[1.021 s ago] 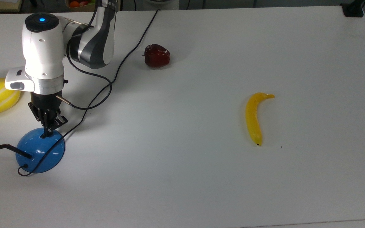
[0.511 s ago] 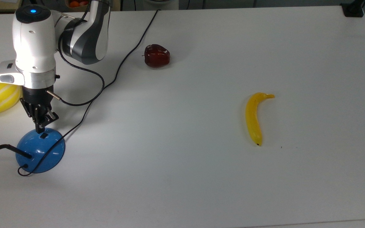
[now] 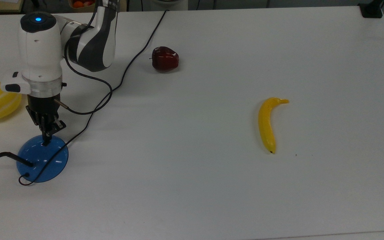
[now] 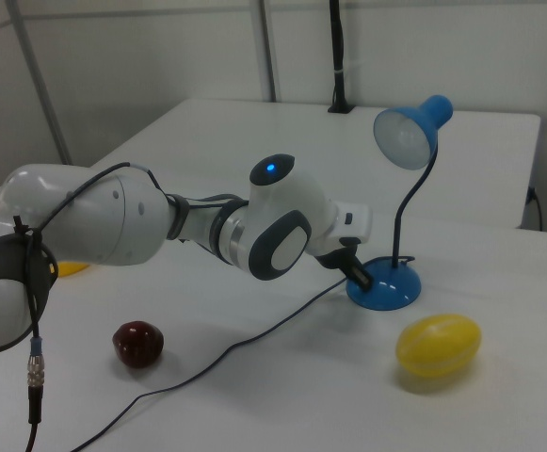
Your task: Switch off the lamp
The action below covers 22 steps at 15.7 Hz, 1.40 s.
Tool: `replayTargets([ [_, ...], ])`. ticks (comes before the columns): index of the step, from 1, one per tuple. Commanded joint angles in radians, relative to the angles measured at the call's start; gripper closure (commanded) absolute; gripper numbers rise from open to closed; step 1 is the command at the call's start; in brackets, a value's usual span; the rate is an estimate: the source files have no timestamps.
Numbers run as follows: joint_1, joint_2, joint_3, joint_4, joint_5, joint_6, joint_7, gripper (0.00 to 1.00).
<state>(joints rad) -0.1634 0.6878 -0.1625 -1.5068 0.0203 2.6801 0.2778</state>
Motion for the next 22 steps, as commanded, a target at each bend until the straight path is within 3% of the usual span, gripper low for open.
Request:
replayTargets([
  [1, 0.015, -0.008, -0.003, -0.018, -0.017, -0.032, -0.017, 1.00],
  [8, 0.028, -0.030, -0.003, -0.032, -0.023, -0.098, -0.020, 1.00],
  [13, 0.070, -0.171, 0.004, -0.038, -0.022, -0.379, -0.038, 1.00],
  [17, 0.154, -0.286, 0.004, -0.061, -0.011, -0.652, -0.098, 1.00],
  [20, 0.232, -0.401, 0.004, -0.125, -0.011, -0.761, -0.115, 0.93],
  [22, 0.263, -0.470, 0.006, -0.160, -0.011, -0.839, -0.169, 0.80],
])
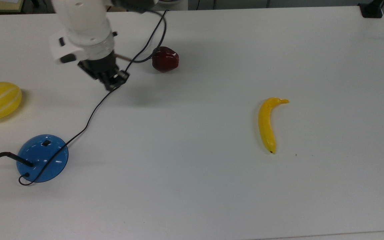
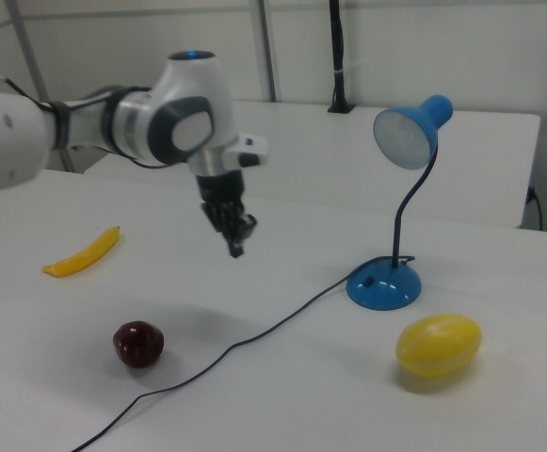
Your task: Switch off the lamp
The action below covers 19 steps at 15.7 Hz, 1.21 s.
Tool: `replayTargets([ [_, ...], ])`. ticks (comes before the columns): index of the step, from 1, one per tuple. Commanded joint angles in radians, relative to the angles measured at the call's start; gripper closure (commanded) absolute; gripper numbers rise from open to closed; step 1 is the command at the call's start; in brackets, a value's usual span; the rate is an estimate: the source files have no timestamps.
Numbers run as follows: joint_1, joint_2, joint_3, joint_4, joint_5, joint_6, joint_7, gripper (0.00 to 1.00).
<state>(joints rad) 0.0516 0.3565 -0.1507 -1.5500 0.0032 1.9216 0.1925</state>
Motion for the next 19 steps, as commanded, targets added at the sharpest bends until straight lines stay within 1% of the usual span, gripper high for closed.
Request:
replayTargets([
  [1, 0.063, -0.174, -0.007, -0.134, 0.006, -0.122, -0.114, 0.69],
  [6, 0.099, -0.347, -0.007, -0.203, 0.006, -0.271, -0.189, 0.05],
  [7, 0.103, -0.373, -0.006, -0.223, 0.005, -0.282, -0.192, 0.00],
  [9, 0.103, -0.412, -0.007, -0.248, 0.000, -0.286, -0.182, 0.00],
  [12, 0.102, -0.410, -0.006, -0.239, -0.020, -0.305, -0.139, 0.00],
  [15, 0.088, -0.406, -0.010, -0.205, -0.020, -0.311, -0.134, 0.00],
  [19, 0.088, -0.406, -0.012, -0.203, -0.020, -0.314, -0.110, 0.00],
])
